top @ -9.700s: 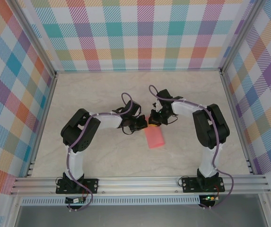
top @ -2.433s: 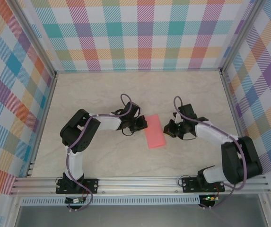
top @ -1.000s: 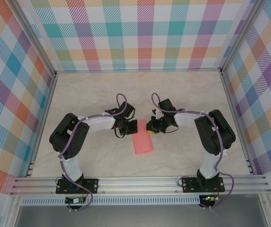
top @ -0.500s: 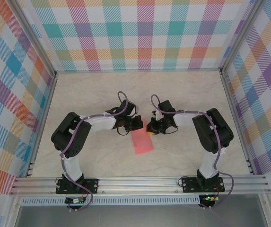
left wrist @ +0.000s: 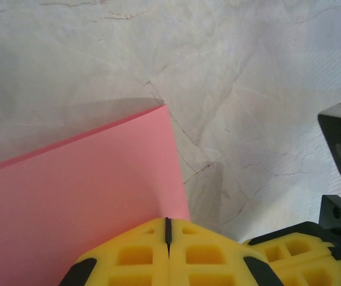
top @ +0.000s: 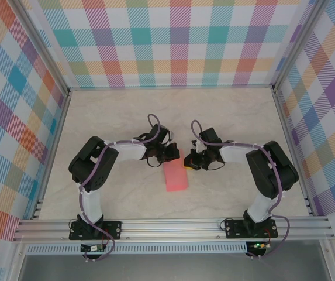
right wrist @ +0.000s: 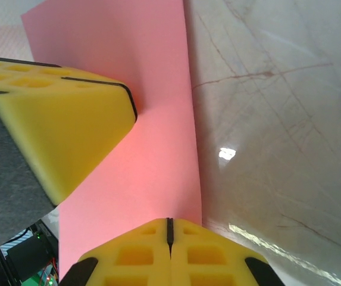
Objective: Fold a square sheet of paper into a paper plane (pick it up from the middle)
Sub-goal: Fold the square sheet of paper in half at the center of the table.
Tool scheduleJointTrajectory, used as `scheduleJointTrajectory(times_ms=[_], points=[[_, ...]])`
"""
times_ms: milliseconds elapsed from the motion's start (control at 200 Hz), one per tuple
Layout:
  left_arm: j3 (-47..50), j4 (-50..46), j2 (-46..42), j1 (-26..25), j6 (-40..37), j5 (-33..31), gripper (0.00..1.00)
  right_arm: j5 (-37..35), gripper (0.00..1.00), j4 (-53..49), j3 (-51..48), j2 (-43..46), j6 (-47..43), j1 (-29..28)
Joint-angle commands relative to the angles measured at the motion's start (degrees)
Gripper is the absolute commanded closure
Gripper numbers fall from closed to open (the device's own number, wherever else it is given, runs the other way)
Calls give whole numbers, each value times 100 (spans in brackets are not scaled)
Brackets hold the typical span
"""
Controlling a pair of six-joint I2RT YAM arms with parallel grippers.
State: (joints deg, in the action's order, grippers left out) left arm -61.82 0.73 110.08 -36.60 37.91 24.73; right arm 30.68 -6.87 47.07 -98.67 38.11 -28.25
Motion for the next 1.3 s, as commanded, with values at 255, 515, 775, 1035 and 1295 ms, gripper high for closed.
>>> scheduleJointTrajectory(times_ms=[255,515,775,1035,1295], points=[[-250,268,315,-97,-30,361,100,25,100,97,-14,-264,83,-29],[-367,309,505,-135,-22,442,100,-3,100,81,-29,-396,57,-31],[-227,561,394,-141,-7,476,100,-44,100,76,-26,-528,56,-31],[-119,660,342,-146,-30,477,100,-48,100,73,-14,-557,60,-31],[50,524,485,-147,-93,306,100,-26,100,97,15,-392,59,-31]])
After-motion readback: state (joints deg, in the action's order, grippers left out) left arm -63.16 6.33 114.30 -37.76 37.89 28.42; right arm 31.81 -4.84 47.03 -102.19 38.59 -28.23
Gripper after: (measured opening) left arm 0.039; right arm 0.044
